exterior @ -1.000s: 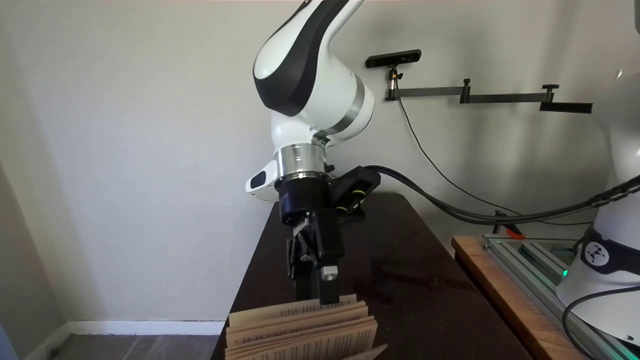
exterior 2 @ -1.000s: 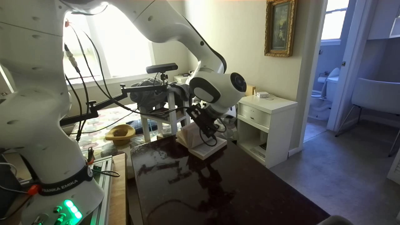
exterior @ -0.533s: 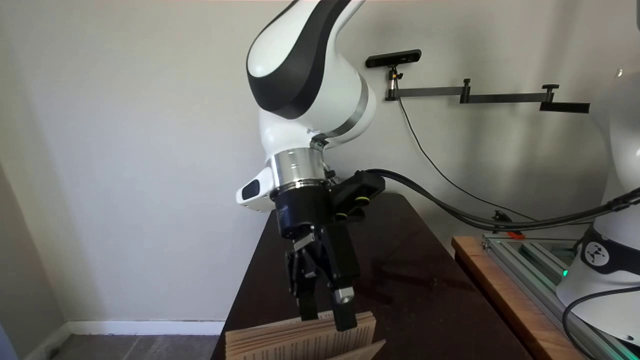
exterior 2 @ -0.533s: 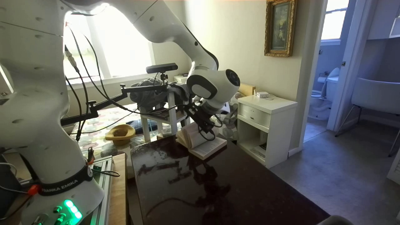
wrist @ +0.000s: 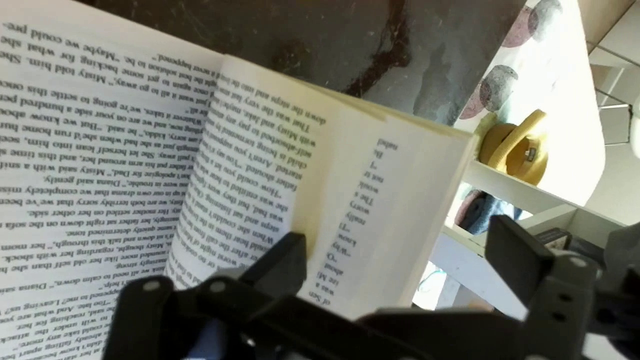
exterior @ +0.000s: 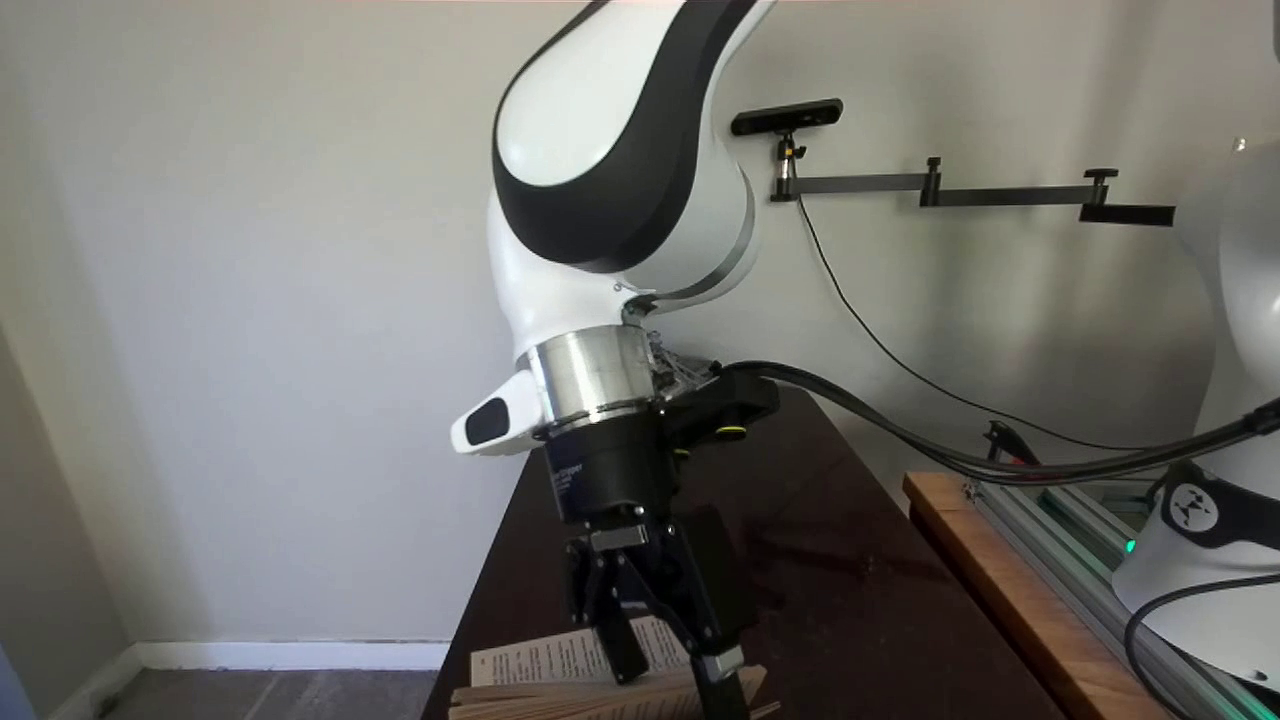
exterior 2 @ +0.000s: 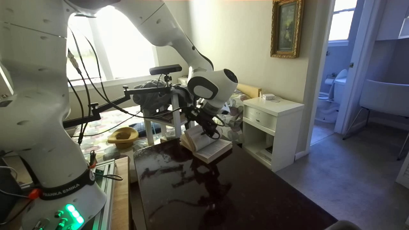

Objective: Close the purple book.

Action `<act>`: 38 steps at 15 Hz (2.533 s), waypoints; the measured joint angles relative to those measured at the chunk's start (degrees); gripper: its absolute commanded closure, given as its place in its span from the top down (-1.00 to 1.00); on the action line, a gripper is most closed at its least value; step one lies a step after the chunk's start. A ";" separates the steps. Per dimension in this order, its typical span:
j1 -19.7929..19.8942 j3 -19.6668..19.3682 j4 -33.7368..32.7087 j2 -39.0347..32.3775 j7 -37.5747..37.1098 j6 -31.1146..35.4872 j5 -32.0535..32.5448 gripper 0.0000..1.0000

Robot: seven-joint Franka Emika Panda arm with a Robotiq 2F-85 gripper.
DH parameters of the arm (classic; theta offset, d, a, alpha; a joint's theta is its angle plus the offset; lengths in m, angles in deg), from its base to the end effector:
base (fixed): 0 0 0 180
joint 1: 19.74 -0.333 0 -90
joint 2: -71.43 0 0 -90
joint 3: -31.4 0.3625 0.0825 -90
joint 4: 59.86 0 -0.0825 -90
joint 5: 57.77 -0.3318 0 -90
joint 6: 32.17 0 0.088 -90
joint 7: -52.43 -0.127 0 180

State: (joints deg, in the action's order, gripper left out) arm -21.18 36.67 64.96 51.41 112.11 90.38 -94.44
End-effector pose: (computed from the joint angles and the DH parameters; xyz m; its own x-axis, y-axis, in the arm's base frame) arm 0.4958 0.0932 0.2793 0.7805 0.6183 0.0922 0.5489 -0.6072 -0.5745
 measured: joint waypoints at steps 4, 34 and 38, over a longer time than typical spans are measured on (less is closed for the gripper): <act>-0.68 1.78 0.24 -1.20 -0.27 1.97 2.23 1.00; -4.04 6.08 4.37 -2.13 -26.75 16.06 27.24 1.00; -3.80 5.20 4.36 -1.65 -30.43 16.01 29.35 1.00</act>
State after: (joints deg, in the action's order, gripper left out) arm -24.98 41.86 69.32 49.75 81.69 106.39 -65.09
